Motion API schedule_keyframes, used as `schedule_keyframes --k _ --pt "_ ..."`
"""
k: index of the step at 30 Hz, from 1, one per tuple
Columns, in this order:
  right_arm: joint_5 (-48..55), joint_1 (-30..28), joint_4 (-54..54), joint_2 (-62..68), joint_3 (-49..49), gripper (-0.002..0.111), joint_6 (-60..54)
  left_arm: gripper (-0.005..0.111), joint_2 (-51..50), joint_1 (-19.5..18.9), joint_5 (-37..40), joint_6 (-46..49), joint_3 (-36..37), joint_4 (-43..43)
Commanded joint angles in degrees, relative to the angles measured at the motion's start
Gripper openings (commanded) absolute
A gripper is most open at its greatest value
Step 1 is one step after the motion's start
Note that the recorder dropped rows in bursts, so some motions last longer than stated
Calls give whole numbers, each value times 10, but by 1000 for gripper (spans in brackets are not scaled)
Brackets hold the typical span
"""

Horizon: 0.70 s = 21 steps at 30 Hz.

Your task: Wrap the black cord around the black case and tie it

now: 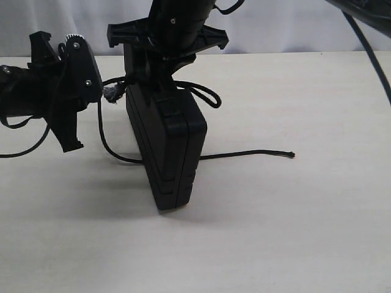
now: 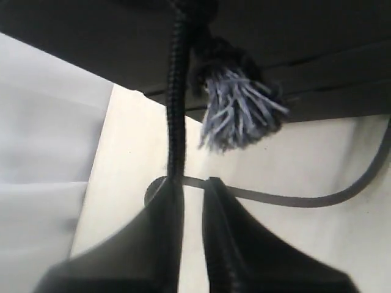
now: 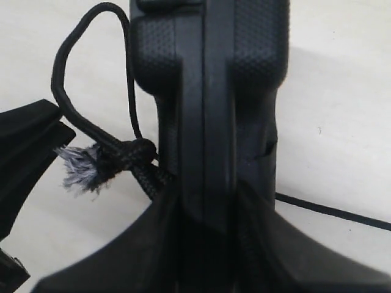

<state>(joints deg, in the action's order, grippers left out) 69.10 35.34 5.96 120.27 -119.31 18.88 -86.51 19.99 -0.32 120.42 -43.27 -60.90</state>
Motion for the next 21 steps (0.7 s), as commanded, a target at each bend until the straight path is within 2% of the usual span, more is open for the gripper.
schedule_keyframes --k 1,7,10,13,17,21 --pt "9 1 -4 -2 1 4 -11 13 3 1 -6 -3 1 -1" --pt "9 1 -4 -2 1 4 -12 15 7 1 -16 -1 1 1" --pt "9 1 -4 -2 1 4 -12 33 7 2 -13 -1 1 53" --pt "9 1 -4 -2 1 4 -12 46 7 14 -25 -2 1 76" --pt "9 1 -4 -2 1 4 -12 47 7 34 -43 -3 1 97" --pt "9 1 -4 -2 1 4 -12 47 -4 37 -50 -3 1 97"
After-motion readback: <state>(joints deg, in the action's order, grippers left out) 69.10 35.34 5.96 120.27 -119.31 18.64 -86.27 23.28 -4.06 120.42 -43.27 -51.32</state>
